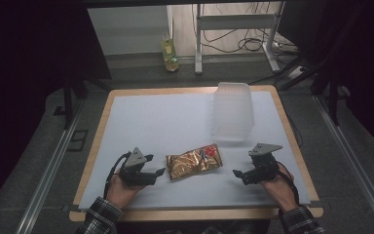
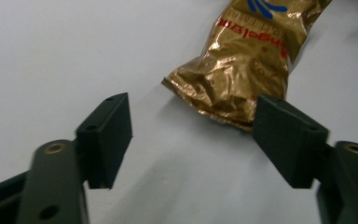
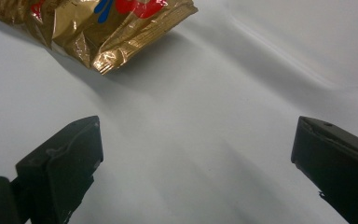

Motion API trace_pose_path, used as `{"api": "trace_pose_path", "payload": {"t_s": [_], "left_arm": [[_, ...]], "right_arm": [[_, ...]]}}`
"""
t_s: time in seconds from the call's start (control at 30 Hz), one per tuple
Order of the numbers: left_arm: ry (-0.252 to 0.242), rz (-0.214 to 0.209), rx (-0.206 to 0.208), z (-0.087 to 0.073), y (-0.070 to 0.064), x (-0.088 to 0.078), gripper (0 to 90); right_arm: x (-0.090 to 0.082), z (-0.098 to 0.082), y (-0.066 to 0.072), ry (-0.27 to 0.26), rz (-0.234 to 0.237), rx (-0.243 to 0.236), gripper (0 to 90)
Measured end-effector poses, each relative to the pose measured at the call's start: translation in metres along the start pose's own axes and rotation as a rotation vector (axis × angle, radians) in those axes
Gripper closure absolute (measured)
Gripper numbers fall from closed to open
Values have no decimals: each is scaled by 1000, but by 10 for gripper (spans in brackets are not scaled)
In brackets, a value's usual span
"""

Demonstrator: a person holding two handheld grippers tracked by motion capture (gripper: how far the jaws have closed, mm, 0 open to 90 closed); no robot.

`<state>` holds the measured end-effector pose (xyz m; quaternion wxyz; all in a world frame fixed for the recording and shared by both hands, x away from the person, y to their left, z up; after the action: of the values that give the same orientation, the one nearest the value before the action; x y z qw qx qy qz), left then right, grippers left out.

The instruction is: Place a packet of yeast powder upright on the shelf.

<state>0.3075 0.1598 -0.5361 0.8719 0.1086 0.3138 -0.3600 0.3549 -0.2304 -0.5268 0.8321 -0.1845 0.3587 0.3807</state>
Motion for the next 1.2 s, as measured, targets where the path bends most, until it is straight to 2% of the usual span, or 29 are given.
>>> {"api": "trace_pose_path", "payload": {"t_s": [0.03, 0.13, 0.27, 0.3, 0.37, 0.4, 0.5, 0.53, 0.57, 0.87, 1.0, 1.07, 1.13, 1.2], "left_arm": [[-6, -1, -2, 1, 0, 0, 333], [-22, -8, -4, 4, -1, 2, 456], [-34, -27, -6, 7, -1, 3, 543], [-36, -39, -13, 8, -1, 5, 621], [-39, -49, -18, 9, -1, 6, 679], [-38, -63, -20, 10, -2, 8, 679], [-27, -76, -5, 12, -4, 14, 785], [-22, -81, -1, 13, -6, 16, 869], [-22, -85, 4, 14, -7, 17, 896], [-10, -88, 13, 19, -11, 33, 897], [20, -88, 9, 17, -12, 43, 896], [52, -97, -1, 13, -11, 49, 898], [51, -130, -33, 10, -7, 49, 899], [56, -120, -19, 10, -8, 49, 900]], "right_arm": [[0, 0, 0, 0, 0, 0, 24], [1, 0, 1, 6, -1, -2, 24], [2, 0, 0, 12, -2, -1, 24], [2, 0, 0, 14, 0, -2, 25], [3, 0, 0, 15, -1, -4, 26], [3, 0, 0, 15, -1, -4, 26], [3, 0, 1, 15, -1, -6, 28], [3, 1, 1, 14, -3, -10, 29], [3, 1, 2, 13, -2, -10, 29], [5, 2, 3, 13, -2, -27, 31], [6, 2, 3, 16, -1, -27, 32], [6, 3, 3, 14, -1, -30, 32], [5, 3, 4, 14, 0, -30, 32], [5, 3, 4, 13, 1, -31, 32]]}}
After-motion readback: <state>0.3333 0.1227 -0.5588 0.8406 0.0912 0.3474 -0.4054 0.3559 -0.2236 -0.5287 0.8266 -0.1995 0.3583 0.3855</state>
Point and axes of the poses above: each handheld gripper's, and its own axes: x roughly forward along the jaws, z roughly out of its top, y roughly to its left, the point moved 3 cm from there along x, roughly forward along the jaws, and after that the axes turned 4 degrees about y, right-handed, at the moved point
